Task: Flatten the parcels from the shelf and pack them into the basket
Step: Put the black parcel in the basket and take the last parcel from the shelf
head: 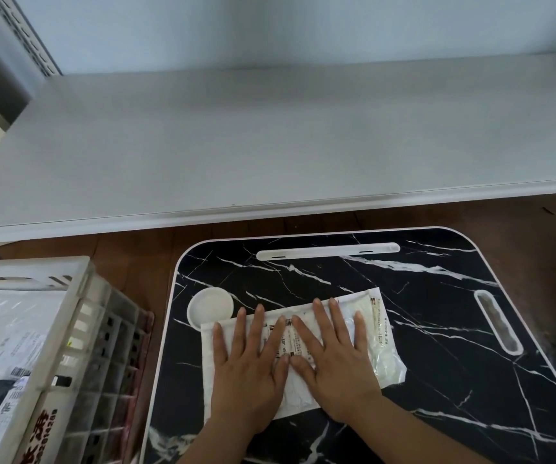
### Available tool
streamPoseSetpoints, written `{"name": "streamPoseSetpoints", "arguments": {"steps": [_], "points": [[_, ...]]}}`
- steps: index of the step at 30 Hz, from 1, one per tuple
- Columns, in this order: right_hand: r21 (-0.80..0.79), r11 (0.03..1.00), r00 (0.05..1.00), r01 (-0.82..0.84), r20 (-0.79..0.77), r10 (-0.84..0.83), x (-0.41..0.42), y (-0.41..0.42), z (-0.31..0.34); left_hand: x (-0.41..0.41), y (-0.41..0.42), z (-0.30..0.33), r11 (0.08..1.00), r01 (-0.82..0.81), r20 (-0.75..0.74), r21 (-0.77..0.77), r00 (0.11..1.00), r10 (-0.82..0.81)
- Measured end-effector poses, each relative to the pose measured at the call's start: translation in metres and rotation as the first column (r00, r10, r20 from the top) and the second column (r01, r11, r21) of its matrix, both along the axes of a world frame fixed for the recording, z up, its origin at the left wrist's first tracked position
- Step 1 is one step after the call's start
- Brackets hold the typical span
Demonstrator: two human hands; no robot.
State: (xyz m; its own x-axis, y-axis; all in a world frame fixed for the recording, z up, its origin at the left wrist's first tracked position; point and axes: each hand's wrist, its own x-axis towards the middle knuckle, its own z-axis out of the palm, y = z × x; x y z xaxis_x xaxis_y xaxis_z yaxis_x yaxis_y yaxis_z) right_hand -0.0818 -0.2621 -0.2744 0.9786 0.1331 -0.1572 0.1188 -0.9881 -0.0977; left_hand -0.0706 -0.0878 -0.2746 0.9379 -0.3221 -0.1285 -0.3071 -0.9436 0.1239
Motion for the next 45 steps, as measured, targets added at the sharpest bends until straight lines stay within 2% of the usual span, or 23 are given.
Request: {"name": "streamPoseSetpoints", "arguments": {"steps": [4,7,9,12,18,20,22,26,29,34,43,45], "points": [[-0.004,1.000,0.999,0.004,-0.039,-0.004,0.002,0.000,0.003,0.001,0.000,0.003,0.999,-0.022,-0.057,0.032,0.998,0.024],[-0.066,0.992,0.993,-0.105,0.037,0.108,0.011,-0.013,0.018,0.002,-0.001,0.005,0.998,-0.034,-0.103,0.062,0.994,0.040],[-0.109,0.990,0.989,-0.088,0.107,0.099,0.019,-0.034,0.022,0.004,0.000,0.002,0.996,-0.019,-0.099,0.086,0.995,0.028],[-0.093,0.995,0.998,0.034,0.064,-0.028,0.019,-0.059,0.022,0.005,-0.002,0.003,0.995,-0.024,-0.149,0.095,0.988,0.038],[0.005,1.000,0.994,-0.006,-0.110,0.007,0.021,-0.063,0.013,0.008,-0.005,0.012,0.997,-0.033,-0.086,0.076,0.996,0.039],[0.002,1.000,0.991,-0.007,-0.134,0.007,0.021,-0.063,0.013,0.008,-0.006,0.016,0.994,-0.019,-0.157,0.108,0.987,0.036],[0.002,1.000,0.990,-0.002,-0.140,0.002,0.022,-0.064,0.014,0.009,-0.007,0.019,0.993,-0.015,-0.227,0.121,0.973,0.042],[-0.020,1.000,0.987,-0.006,-0.159,0.003,0.024,-0.065,0.013,0.011,-0.009,0.025,0.990,-0.007,-0.270,0.137,0.962,0.044],[-0.072,0.997,0.999,0.013,-0.046,-0.016,0.021,-0.060,0.016,0.010,-0.008,0.025,0.989,0.001,-0.293,0.146,0.955,0.042],[-0.131,0.966,0.974,-0.221,0.023,0.226,0.010,-0.047,0.010,0.011,-0.007,0.027,0.987,0.024,-0.334,0.162,0.942,0.032],[-0.122,0.969,0.977,-0.214,-0.024,0.212,0.014,-0.049,0.000,0.012,-0.006,0.027,0.984,0.054,-0.356,0.172,0.934,0.011],[-0.103,0.973,0.976,-0.206,-0.090,0.197,0.014,-0.048,0.002,0.013,-0.006,0.026,0.983,0.051,-0.361,0.175,0.932,0.016]]}}
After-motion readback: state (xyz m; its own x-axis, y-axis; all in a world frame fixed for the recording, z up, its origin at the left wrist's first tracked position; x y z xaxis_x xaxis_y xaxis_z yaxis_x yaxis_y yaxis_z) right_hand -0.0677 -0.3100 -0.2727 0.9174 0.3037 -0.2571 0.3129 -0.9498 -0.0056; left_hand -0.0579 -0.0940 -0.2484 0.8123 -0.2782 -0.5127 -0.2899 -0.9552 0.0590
